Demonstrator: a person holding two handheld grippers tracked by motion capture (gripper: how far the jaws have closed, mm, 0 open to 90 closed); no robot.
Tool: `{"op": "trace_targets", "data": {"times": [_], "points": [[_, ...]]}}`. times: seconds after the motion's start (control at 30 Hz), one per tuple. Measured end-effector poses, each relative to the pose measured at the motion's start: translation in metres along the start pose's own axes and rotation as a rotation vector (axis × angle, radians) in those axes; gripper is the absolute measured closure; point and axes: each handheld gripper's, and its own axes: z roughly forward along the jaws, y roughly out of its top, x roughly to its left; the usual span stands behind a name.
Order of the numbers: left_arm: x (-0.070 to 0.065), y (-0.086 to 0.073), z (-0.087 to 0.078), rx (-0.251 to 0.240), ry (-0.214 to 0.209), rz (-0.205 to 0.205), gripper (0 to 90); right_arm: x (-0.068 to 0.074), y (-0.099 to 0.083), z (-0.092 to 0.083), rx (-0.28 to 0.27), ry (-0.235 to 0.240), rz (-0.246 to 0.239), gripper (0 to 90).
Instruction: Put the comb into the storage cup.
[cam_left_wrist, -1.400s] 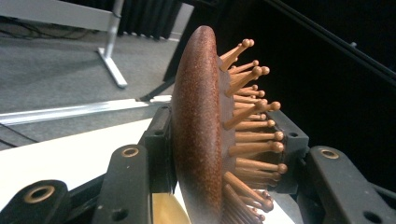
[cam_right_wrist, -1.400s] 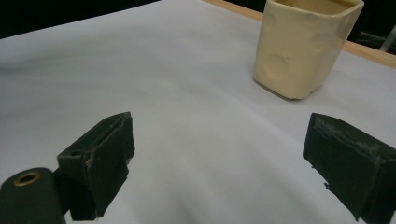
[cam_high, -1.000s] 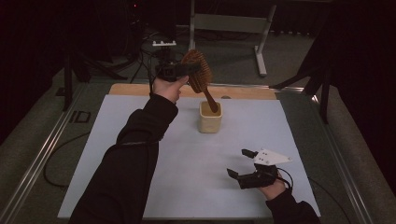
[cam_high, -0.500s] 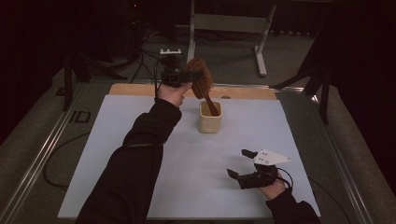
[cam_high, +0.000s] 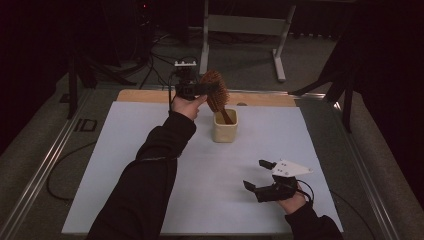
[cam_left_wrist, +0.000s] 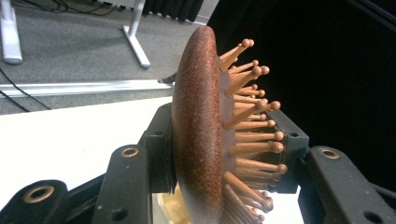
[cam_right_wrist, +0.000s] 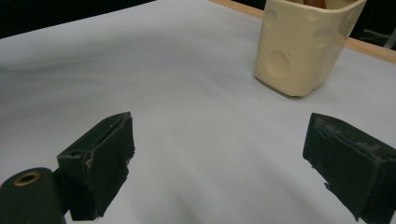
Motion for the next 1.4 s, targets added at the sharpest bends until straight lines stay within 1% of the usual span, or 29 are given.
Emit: {"op": "trace_targets", "data": {"times": [0.13, 0.47, 0.57, 0.9, 1.13, 1.17, 1.23, 1.4], "points": [[0.001, -0.004, 0.004, 0.012, 0.006, 0.007, 53.7, 0.0, 0.0, -0.001, 0.001, -0.003, 0.002, 8.6], [0.003, -0.01, 0.011, 0.019, 0.011, 0.004, 53.6, 0.0, 0.001, -0.001, -0.001, -0.002, 0.007, 8.6], [0.004, -0.012, 0.014, 0.025, 0.011, 0.01, 53.5, 0.0, 0.0, -0.001, -0.002, -0.002, 0.006, 8.6], [0.005, -0.016, 0.017, 0.033, 0.015, 0.012, 53.2, 0.0, 0.0, -0.001, 0.0, 0.0, 0.006, 8.6], [0.007, -0.021, 0.023, 0.058, 0.01, 0.012, 52.9, -0.001, 0.0, -0.001, 0.0, 0.003, 0.009, 8.6], [0.007, -0.021, 0.023, 0.059, 0.012, 0.017, 52.9, -0.001, 0.0, 0.0, -0.002, 0.004, 0.01, 8.6], [0.008, -0.021, 0.023, 0.058, 0.01, 0.009, 52.8, -0.001, 0.0, 0.0, 0.001, 0.004, 0.01, 8.6], [0.009, -0.022, 0.022, 0.055, 0.008, 0.011, 51.6, 0.0, 0.0, 0.0, 0.005, 0.006, 0.013, 8.6]]}}
